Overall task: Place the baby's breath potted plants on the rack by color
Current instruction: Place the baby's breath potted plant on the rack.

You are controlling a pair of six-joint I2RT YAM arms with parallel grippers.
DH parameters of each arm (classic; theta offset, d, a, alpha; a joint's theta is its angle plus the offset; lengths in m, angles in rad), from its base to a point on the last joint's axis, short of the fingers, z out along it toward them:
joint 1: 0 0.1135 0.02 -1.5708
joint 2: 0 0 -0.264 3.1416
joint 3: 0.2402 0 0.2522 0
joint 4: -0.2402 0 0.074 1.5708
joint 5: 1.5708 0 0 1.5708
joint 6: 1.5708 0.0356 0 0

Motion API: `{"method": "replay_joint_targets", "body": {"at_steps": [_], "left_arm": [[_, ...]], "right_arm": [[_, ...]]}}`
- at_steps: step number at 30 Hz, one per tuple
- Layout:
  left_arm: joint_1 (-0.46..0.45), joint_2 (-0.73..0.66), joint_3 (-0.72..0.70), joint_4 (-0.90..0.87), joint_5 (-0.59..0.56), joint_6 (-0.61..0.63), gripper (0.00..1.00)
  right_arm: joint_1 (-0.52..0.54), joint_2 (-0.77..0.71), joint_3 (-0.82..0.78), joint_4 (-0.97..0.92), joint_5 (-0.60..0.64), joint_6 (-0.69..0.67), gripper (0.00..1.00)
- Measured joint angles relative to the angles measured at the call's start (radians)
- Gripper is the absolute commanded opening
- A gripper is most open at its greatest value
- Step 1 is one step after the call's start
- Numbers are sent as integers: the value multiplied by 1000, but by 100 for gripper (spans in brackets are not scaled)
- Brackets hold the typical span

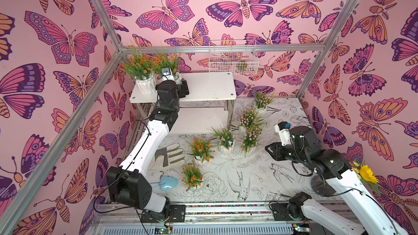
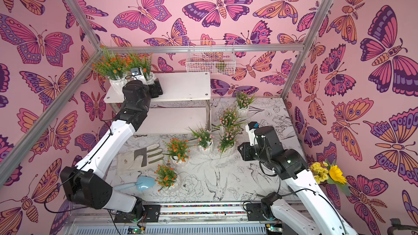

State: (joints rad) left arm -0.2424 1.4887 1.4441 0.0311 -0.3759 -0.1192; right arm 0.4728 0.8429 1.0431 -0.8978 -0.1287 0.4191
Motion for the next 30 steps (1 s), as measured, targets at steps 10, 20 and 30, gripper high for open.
{"method": "replay_joint_targets", "body": {"at_steps": [10, 20, 30], "left_arm": [[0, 76, 76, -5, -21, 3, 83], [1, 77, 79, -2, -21, -6, 100], [-1, -12, 48, -1, -6, -6, 100]], "right_arm": [[0, -7, -5, 1, 0, 0, 33], [0, -18, -13, 1, 0, 0, 35], [0, -9, -21, 24, -6, 0, 35]]}}
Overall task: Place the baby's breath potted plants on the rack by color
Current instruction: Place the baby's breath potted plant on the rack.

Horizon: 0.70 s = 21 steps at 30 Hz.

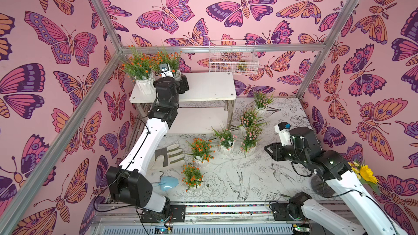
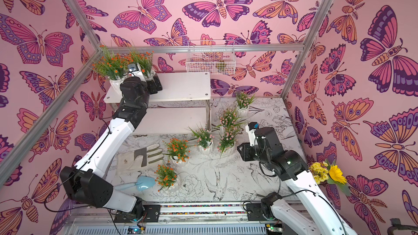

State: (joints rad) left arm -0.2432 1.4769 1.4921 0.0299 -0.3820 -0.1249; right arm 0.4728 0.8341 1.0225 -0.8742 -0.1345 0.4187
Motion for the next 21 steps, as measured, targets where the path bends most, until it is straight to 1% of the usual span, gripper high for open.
{"method": "replay_joint_targets", "body": {"at_steps": [7, 14, 17, 21], "left_arm": [[0, -116, -87, 6, 10, -5, 100], [-20, -240, -236, 0, 58, -48, 100], [-40, -303, -297, -1, 78, -65, 100], [-105, -387, -381, -1, 95, -78, 100]], "right_arm": [[0, 3, 0, 4, -2, 0, 35], [0, 4, 0, 18, -5, 0, 36], [0, 4, -8, 28, -5, 0, 38], [0, 17, -49, 61, -10, 0, 39]]}}
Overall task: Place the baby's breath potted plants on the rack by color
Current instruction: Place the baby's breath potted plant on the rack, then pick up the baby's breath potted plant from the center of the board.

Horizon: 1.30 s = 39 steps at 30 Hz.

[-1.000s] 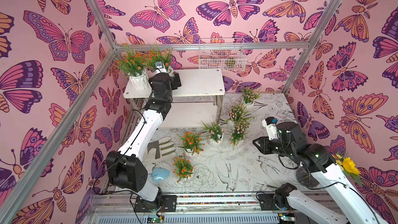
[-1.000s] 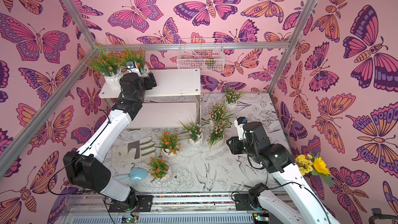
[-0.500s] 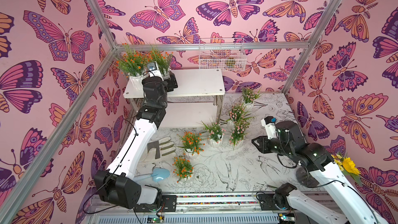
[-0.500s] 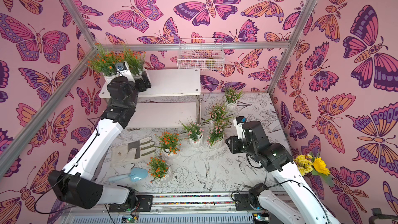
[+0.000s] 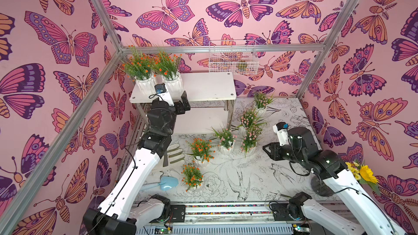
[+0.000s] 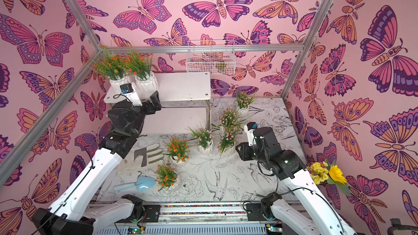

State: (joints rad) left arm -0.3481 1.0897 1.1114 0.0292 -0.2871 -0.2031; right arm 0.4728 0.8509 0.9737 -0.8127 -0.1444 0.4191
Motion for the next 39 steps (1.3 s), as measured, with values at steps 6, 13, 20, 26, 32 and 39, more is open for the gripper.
{"method": "replay_joint_targets", "body": {"at_steps": [6, 13, 20, 26, 32, 39], "left_arm": [[-102, -37, -66, -32, 2, 0, 100], [-204, -61, -123, -106, 3, -1, 100], [-249, -89, -181, -142, 19, -21, 100], [-262, -136, -233, -170, 108, -39, 100], [-269, -219, -274, -249, 196, -88, 99], [-282, -290, -271, -401, 265, -144, 97]], "right_arm": [[0, 67, -58, 63, -43, 1, 39], [67, 120, -77, 127, -48, 4, 39], [186, 168, -85, 203, -22, 31, 39], [325, 230, -121, 294, 22, 92, 39], [449, 283, -164, 405, 70, 175, 39], [558, 394, -180, 518, 119, 259, 38]]}}
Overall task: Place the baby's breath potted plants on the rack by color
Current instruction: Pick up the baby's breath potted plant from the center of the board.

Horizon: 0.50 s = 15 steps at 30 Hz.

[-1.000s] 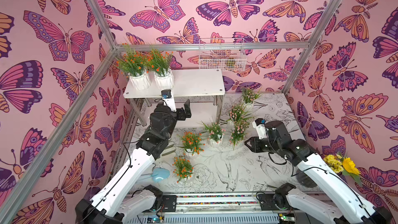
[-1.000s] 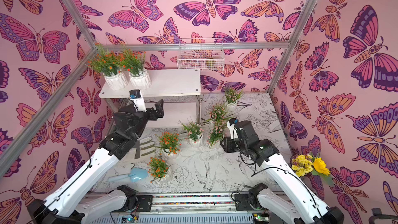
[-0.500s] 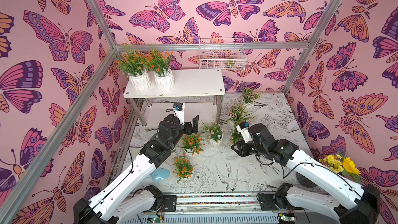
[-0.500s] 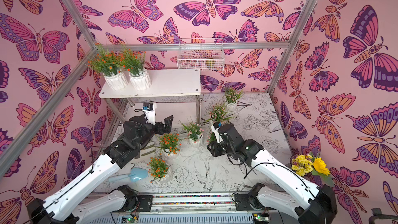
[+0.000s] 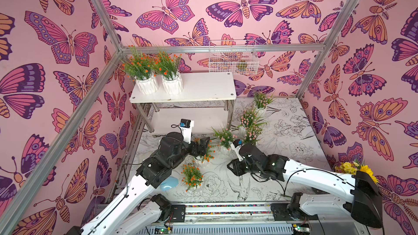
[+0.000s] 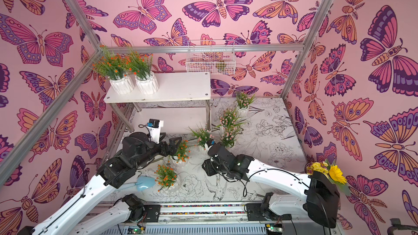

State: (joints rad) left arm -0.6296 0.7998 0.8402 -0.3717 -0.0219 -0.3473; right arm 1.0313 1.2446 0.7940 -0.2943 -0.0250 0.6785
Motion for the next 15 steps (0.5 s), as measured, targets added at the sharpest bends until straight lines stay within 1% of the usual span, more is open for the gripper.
{"method": "replay_joint_targets", "body": {"at_steps": [7, 15], "left_arm": [[-13, -85, 11, -177, 13, -34, 97], [-19, -205, 11, -277, 15, -76, 97]], "right_arm": [[77, 98, 0, 106, 35, 55, 37], [143, 194, 20, 160, 74, 83, 37]]}}
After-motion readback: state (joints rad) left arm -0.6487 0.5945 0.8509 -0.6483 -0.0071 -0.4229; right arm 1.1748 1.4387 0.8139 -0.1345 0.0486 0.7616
